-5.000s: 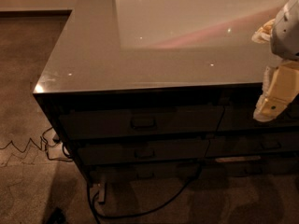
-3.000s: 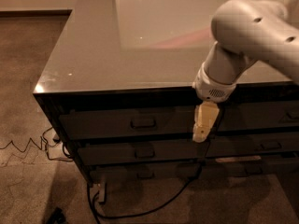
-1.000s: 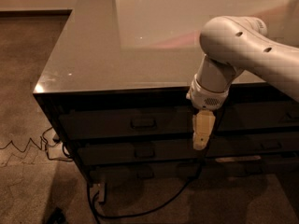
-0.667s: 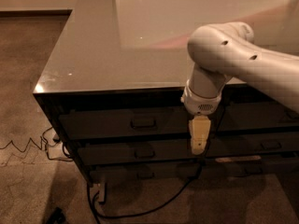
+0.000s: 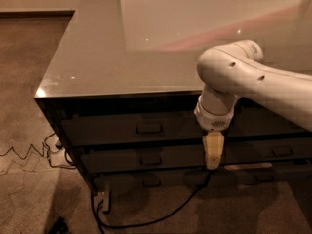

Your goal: Open top drawer

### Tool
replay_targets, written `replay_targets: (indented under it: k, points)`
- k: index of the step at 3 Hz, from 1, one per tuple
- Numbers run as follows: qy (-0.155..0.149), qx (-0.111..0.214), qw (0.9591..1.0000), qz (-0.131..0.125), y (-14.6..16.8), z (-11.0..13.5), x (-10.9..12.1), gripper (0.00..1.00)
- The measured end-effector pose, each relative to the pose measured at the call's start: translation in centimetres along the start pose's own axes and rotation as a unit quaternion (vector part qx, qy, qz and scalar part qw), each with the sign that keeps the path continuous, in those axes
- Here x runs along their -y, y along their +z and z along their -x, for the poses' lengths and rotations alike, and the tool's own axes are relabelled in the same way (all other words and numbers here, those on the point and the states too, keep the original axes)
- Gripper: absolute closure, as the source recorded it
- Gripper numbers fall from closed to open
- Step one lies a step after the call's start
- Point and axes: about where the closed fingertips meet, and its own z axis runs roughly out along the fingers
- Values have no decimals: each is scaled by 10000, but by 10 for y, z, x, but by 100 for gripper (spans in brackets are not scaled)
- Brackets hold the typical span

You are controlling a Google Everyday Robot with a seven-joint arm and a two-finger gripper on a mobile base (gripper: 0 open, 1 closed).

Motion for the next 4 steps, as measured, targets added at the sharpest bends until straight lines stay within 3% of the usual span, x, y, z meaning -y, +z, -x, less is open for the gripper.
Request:
replay_targets:
  k: [1, 2, 3, 4]
  points:
    - [102, 264, 9992, -287, 5, 2, 1, 0]
    - [15, 500, 9968, -621, 6, 16, 4, 0]
    - [-115, 641, 9952, -734, 12, 29, 5, 0]
    - [-462, 653, 9945, -673, 20, 47, 10, 0]
